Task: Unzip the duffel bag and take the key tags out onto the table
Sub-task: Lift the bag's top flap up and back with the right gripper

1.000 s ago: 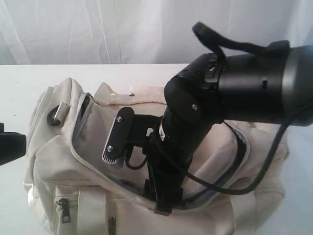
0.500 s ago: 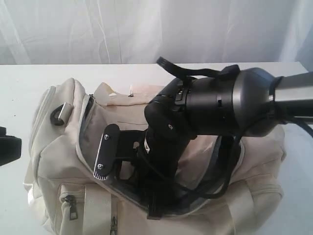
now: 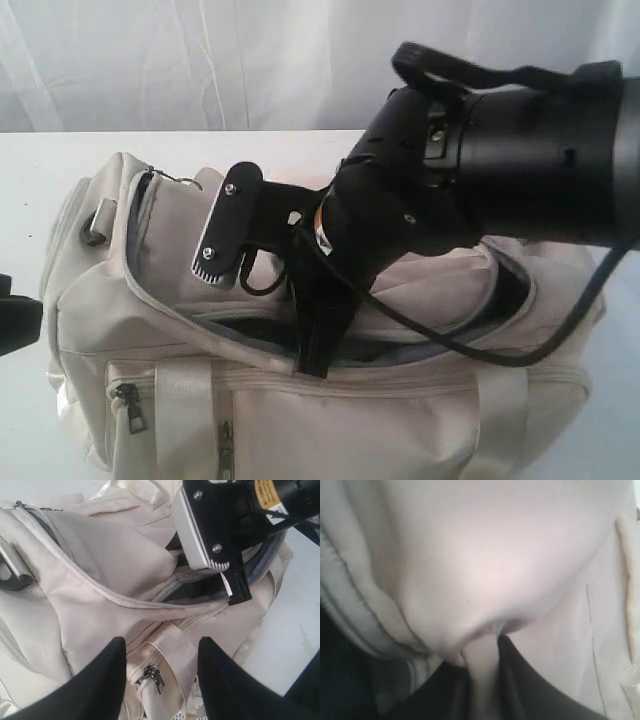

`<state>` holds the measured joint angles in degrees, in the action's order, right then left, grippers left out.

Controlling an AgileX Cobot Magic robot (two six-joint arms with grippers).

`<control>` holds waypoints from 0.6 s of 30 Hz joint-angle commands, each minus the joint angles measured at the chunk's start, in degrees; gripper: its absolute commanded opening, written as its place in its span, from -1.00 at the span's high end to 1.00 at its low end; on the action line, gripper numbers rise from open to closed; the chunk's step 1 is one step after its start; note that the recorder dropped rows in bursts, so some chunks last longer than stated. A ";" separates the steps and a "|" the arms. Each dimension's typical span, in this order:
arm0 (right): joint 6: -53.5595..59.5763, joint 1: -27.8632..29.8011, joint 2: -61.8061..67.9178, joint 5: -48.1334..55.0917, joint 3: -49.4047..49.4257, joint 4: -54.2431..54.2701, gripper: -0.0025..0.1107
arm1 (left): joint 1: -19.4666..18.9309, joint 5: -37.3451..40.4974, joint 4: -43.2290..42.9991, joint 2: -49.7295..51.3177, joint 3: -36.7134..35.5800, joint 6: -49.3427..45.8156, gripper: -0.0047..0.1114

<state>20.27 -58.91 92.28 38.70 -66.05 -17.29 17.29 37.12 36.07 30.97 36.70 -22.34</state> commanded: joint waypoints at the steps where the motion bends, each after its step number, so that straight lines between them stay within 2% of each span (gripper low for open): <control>1: -1.13 0.16 -5.05 -0.80 -0.84 -0.98 0.96 | -0.06 2.06 -0.42 -0.01 -0.17 -0.39 0.07; 12: -2.93 0.16 -11.74 -4.39 -0.84 -6.34 0.96 | -0.06 4.95 -0.55 -0.01 -0.17 -0.39 0.07; 18: -10.90 1.56 -10.14 -10.82 -0.73 -21.98 0.96 | -0.06 6.35 -0.55 -0.01 -0.17 -0.14 0.07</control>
<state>14.24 -58.45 82.06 32.66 -66.39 -31.89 17.29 42.07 34.79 30.97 36.70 -22.61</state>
